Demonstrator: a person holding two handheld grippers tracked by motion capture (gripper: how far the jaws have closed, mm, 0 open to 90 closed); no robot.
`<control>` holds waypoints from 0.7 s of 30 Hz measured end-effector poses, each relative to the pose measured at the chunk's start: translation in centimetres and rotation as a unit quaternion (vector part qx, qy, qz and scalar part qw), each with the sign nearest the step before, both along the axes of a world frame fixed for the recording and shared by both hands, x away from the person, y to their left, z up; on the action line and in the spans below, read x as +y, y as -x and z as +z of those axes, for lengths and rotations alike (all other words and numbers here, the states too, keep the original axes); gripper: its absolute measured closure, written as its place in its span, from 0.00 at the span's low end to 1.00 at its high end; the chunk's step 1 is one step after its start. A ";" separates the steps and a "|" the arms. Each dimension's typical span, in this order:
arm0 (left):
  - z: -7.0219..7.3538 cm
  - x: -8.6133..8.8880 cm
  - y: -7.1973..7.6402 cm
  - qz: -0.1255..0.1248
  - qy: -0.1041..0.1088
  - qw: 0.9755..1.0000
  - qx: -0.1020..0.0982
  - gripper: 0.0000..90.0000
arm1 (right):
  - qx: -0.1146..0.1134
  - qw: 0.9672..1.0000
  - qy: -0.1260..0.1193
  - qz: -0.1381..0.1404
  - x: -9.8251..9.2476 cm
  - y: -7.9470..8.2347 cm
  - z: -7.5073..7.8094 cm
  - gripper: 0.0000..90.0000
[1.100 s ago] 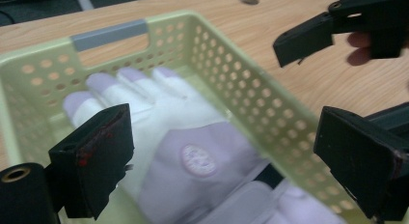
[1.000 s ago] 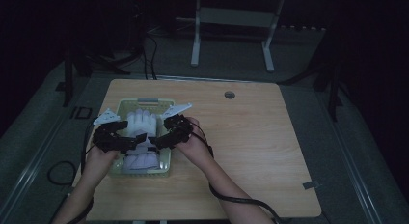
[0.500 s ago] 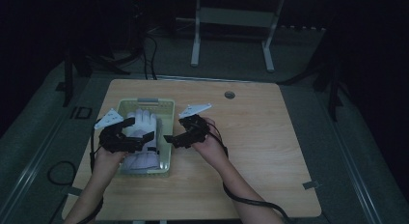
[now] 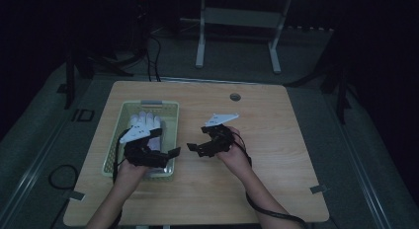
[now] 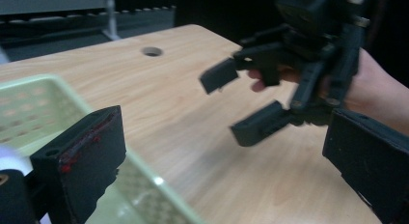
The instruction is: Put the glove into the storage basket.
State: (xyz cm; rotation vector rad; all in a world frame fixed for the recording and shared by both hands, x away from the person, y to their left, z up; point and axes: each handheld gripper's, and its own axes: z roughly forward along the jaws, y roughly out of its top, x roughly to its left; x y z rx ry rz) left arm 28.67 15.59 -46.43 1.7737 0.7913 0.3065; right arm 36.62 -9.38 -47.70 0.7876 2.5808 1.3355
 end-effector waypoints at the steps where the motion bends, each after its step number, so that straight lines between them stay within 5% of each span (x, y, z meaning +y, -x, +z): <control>1: -0.1 -0.5 0.1 -0.007 -0.004 1.000 -0.004 0.02 | 0.000 1.000 -0.001 -0.001 -0.4 0.0 -0.1 0.15; 5: -0.9 -2.4 0.4 -0.031 -0.011 0.999 -0.007 0.02 | 0.010 1.000 -0.013 -0.014 -2.0 0.1 -0.6 0.15; 21: -2.7 -7.8 1.4 -0.109 -0.029 0.994 0.008 0.02 | -0.001 1.000 0.007 -0.024 -7.5 0.9 -2.8 0.15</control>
